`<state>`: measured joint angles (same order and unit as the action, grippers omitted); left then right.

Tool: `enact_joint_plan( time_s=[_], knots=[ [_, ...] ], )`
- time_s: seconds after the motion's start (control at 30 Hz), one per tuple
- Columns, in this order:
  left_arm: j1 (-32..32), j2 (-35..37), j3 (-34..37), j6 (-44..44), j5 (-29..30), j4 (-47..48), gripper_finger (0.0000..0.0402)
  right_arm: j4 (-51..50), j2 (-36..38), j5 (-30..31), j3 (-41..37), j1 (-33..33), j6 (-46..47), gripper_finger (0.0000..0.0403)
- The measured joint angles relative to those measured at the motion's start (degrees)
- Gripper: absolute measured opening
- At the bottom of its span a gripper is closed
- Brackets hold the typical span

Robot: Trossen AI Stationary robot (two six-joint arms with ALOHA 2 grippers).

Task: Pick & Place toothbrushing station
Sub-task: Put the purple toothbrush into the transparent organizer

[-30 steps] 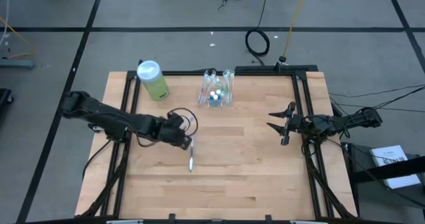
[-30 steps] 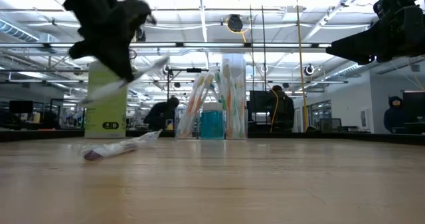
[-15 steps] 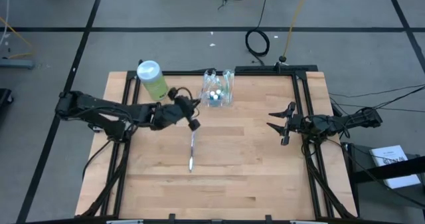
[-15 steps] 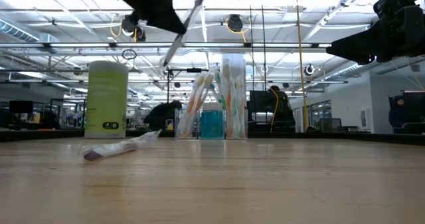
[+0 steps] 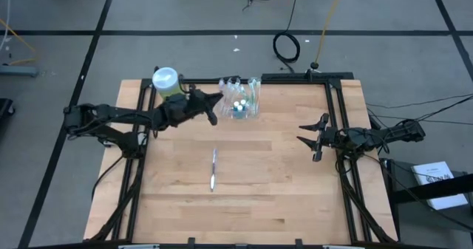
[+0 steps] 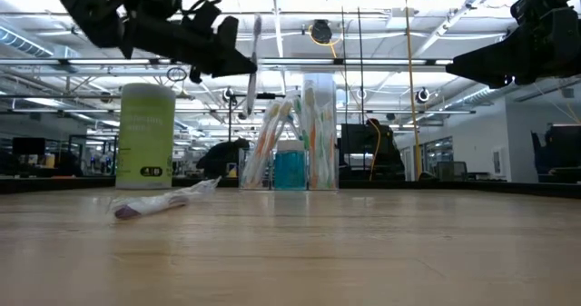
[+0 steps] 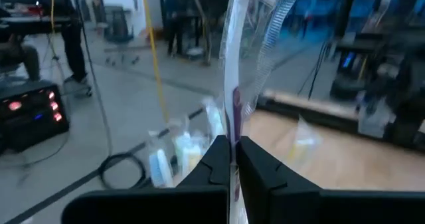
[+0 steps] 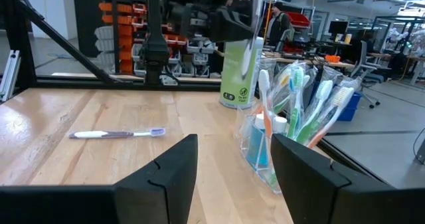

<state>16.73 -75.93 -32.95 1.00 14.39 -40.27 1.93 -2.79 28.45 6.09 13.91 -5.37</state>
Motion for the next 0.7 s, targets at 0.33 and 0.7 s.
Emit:
enact_joint_plan(
  time_s=[0.33,0.7],
  knots=[
    [3.78,-4.62,1.51,2.75,-3.85,-5.67,0.0004,0.00,-0.02,0.00,0.00,0.02,-0.01,0.0183],
    [6.44,-10.05,1.40,5.45,-1.02,-6.62,0.0008,0.00,-0.02,-0.01,0.00,0.02,0.00,0.0183]
  ],
)
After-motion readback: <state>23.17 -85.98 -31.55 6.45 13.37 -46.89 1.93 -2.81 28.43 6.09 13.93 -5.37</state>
